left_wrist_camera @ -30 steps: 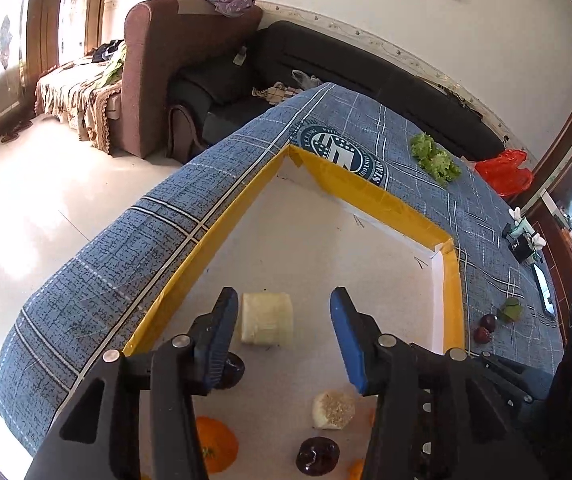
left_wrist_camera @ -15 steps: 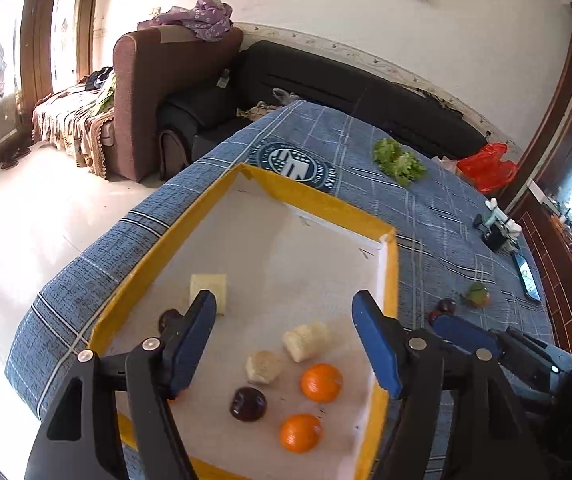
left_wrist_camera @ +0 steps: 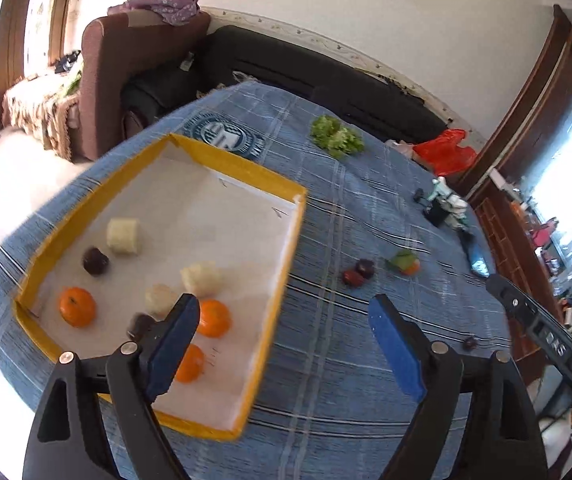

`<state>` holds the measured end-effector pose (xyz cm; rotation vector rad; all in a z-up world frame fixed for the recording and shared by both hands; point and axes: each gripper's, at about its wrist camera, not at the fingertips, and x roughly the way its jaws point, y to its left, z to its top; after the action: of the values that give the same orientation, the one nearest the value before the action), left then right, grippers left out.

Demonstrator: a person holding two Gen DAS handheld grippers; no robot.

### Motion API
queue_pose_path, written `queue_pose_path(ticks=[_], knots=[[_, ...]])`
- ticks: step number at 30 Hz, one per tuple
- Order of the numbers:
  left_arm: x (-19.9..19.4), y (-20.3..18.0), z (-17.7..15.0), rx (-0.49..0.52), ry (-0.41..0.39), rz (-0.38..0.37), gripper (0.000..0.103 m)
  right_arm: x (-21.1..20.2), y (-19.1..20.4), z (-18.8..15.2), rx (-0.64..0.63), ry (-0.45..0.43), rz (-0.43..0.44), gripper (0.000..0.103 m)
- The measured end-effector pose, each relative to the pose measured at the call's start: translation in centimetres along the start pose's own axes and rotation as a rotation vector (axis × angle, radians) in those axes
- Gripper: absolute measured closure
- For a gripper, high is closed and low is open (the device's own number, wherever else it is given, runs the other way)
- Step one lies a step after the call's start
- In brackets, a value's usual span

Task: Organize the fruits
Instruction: 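Move both tools back toward the remaining plums and dates, then grasp a red date with the left tool while the right tool grasps a dark plum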

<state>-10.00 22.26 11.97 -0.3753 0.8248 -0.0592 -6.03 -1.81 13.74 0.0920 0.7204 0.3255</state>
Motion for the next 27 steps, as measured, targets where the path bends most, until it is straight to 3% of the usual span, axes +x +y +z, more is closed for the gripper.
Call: queue_pose_path(ticks=[4,9,15,23,25,27], knots=[[1.4,-2.0,-1.5,0.024,0.055,-0.045,0.017,-2.4,-6.2,-0.4,0.119,-0.032,-0.088,0.047],[3.7,-3.9,-2.8,0.072,0.102,-0.042,0.017,-3.7,-12.1,-2.3,0.240,-0.043,-0.154,0.046],[6.4,-5.1,-3.3,0.106,0.145,-0.023,0.017,-0.1,-15.5,-5.5,0.313,0.062,-0.189,0.045],[9.2,-6.4,-3.0,0.170,0.170,0.011,0.017,4.1,-17.1,-8.3,0.312,0.155,-0.263,0.046],[9.9,-6.7,-2.9,0.180,0.177,0.018,0.017,4.3,-17.0,-8.6,0.296,0.148,-0.283,0.049],[10.7,-7.0,-2.8,0.191,0.186,0.019,0.017,4.3,-16.8,-8.6,0.270,0.148,-0.295,0.068]])
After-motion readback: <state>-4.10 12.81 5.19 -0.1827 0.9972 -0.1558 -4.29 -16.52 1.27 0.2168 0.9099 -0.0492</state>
